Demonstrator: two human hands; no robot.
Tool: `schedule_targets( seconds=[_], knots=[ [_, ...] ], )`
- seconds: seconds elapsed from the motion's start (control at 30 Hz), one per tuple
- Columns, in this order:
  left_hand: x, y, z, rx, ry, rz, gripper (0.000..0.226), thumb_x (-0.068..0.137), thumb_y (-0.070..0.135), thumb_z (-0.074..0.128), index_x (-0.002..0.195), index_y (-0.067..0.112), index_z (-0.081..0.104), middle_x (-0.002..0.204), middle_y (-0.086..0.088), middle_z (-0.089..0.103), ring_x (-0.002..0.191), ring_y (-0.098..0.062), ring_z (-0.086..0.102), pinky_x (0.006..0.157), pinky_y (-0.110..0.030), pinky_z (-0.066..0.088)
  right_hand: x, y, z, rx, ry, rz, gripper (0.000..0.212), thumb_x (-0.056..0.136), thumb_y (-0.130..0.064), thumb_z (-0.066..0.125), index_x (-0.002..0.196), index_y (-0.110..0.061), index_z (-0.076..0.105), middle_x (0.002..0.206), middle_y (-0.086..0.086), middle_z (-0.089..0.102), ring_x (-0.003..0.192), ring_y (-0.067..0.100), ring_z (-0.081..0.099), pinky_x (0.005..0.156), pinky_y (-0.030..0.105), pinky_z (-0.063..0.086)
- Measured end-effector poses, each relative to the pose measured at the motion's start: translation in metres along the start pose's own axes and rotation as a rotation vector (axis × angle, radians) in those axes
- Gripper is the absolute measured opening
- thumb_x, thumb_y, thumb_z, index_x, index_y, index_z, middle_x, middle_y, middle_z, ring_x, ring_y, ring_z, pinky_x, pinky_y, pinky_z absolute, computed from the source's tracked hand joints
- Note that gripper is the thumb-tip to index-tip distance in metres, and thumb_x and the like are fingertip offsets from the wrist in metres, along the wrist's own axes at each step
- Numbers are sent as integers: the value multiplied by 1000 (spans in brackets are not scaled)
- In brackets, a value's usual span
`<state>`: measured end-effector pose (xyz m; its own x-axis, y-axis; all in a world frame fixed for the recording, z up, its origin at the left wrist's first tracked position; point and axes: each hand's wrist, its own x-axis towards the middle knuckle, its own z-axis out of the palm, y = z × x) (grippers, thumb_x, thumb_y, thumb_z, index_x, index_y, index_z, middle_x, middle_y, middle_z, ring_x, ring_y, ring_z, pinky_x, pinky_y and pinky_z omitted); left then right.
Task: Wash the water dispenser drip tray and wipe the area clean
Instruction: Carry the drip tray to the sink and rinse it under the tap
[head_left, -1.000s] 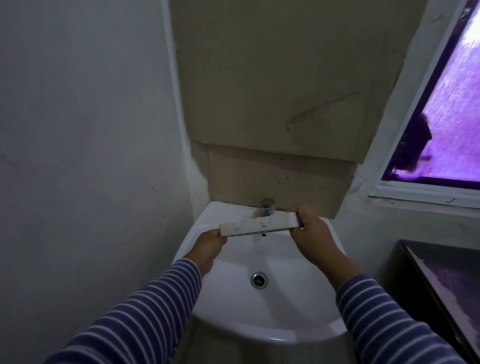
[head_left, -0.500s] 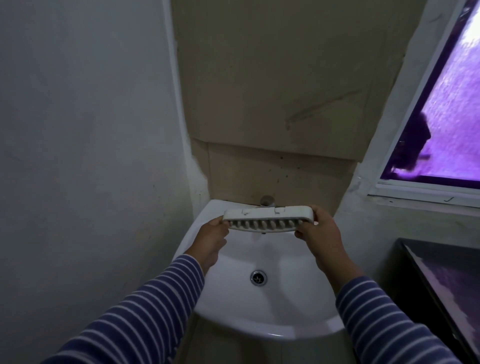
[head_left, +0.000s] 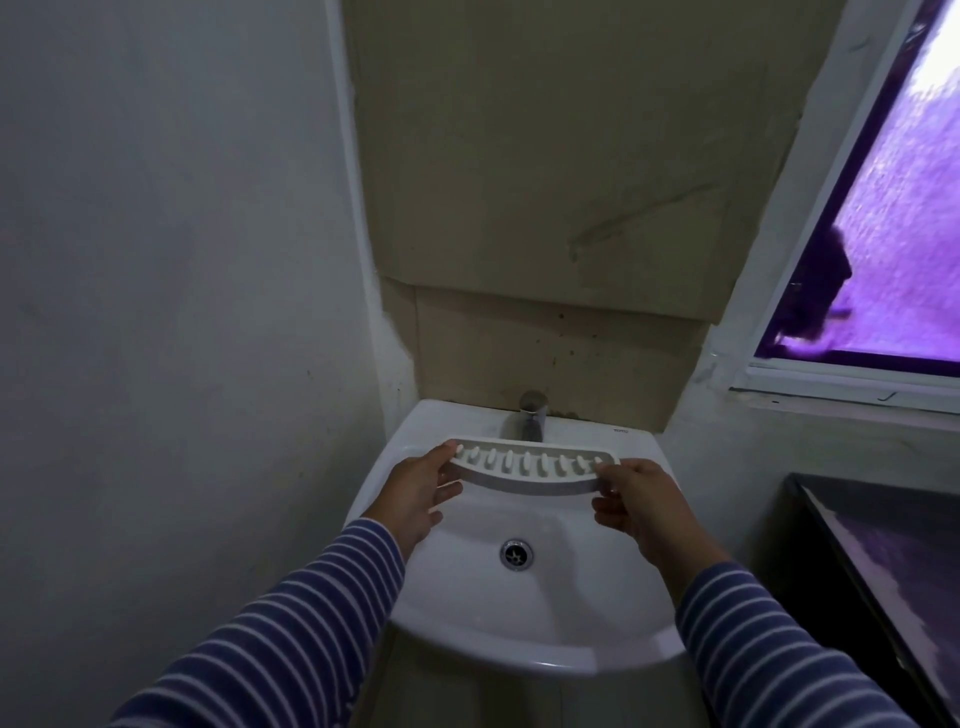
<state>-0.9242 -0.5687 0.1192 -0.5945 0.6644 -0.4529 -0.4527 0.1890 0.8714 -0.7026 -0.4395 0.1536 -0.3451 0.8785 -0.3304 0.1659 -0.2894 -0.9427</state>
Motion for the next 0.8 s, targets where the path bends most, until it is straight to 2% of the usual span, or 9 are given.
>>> schedule_targets(
  seconds=[0.1, 0.17, 0.23, 0.3, 0.37, 0.5, 0.67, 0.73, 0.8],
  knots=[
    [0, -2, -3, 8, 10, -5, 29, 79, 46, 70, 95, 21, 70, 87, 2, 73, 93, -18, 66, 95, -45, 32, -1, 0, 2, -17, 19, -4, 21, 89, -22, 63, 106, -10, 57, 94, 15, 65, 79, 26, 64, 63, 35, 56],
    [2, -3, -5, 1, -4, -6, 29, 81, 43, 71, 96, 19, 69, 84, 1, 74, 90, -19, 66, 90, -40, 42, -3, -1, 4, -64, 29, -34, 24, 89, -26, 63, 107, -12, 58, 96, 12, 66, 83, 24, 63, 65, 34, 53],
    [2, -3, -8, -44, -30, -20, 26, 81, 39, 72, 94, 16, 70, 69, 2, 72, 73, -18, 65, 66, -33, 51, -8, -1, 5, -130, 27, -57, 26, 88, -30, 64, 107, -13, 59, 97, 9, 65, 86, 22, 61, 64, 29, 47],
    [2, -3, -12, -90, -41, -34, 25, 80, 35, 74, 92, 13, 71, 63, 0, 68, 54, -15, 59, 50, -27, 49, -13, 0, 5, -134, 24, -66, 24, 88, -30, 64, 105, -14, 59, 98, 8, 64, 88, 21, 59, 60, 27, 42],
    [4, -4, -15, -72, -46, -40, 26, 80, 36, 74, 94, 15, 71, 71, 0, 69, 62, -16, 61, 54, -29, 49, -16, 1, 7, -126, 29, -73, 23, 88, -29, 65, 104, -14, 59, 99, 9, 65, 89, 22, 60, 62, 29, 44],
    [7, -2, -18, 13, -35, -37, 29, 81, 43, 70, 99, 21, 68, 92, 2, 71, 95, -19, 63, 82, -39, 43, -21, 3, 10, -61, 7, -63, 25, 89, -28, 65, 109, -14, 59, 102, 9, 65, 92, 26, 63, 73, 38, 57],
    [12, 0, -22, 17, -76, -54, 31, 79, 45, 72, 99, 22, 70, 94, -1, 72, 96, -23, 63, 66, -35, 49, -24, 8, 14, -63, 49, -62, 24, 89, -30, 64, 107, -14, 59, 103, 7, 64, 92, 23, 59, 73, 32, 50],
    [14, -1, -22, 9, -81, -56, 29, 79, 43, 73, 98, 20, 71, 93, -2, 71, 93, -23, 63, 64, -34, 50, -25, 11, 16, -15, 41, -43, 24, 90, -28, 63, 109, -13, 58, 103, 9, 63, 93, 25, 61, 79, 37, 54],
    [15, 0, -20, 0, -90, -58, 27, 81, 41, 72, 97, 20, 71, 89, -2, 70, 88, -22, 63, 63, -33, 50, -28, 13, 17, 39, 34, -28, 24, 91, -26, 62, 109, -11, 58, 103, 12, 63, 91, 28, 63, 74, 38, 57]
  ],
)
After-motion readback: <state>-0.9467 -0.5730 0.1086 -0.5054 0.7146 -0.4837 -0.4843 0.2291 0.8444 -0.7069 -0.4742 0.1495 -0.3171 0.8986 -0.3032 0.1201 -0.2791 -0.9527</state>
